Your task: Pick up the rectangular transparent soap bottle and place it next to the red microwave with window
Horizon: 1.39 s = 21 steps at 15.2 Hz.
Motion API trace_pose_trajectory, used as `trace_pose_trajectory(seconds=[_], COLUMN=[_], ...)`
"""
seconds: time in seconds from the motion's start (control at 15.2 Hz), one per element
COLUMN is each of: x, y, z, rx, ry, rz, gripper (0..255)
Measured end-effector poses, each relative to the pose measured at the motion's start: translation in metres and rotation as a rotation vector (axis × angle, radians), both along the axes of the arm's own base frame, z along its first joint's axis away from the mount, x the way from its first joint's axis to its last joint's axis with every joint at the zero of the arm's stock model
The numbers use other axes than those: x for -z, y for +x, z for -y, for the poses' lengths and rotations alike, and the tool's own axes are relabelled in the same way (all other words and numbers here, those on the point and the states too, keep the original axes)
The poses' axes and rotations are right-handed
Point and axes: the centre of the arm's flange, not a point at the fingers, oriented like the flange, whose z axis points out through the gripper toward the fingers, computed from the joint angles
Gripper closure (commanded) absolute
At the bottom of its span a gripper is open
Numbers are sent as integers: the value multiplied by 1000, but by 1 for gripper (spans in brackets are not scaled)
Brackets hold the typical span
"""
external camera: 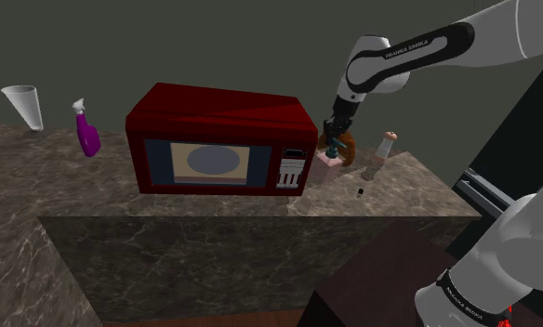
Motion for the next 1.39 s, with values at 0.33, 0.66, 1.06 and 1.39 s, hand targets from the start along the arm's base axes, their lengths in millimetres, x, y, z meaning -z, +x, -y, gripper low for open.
trace_pose_trajectory(seconds=[0.33, 0.66, 1.06, 1.39], x=[25, 52, 83, 111], y=[1, 1, 0, -1], z=[1, 1, 1, 1], rx=[0, 0, 1, 0], ry=[0, 0, 0, 0], rz=[0, 0, 1, 0], gripper=[255, 255, 255, 255])
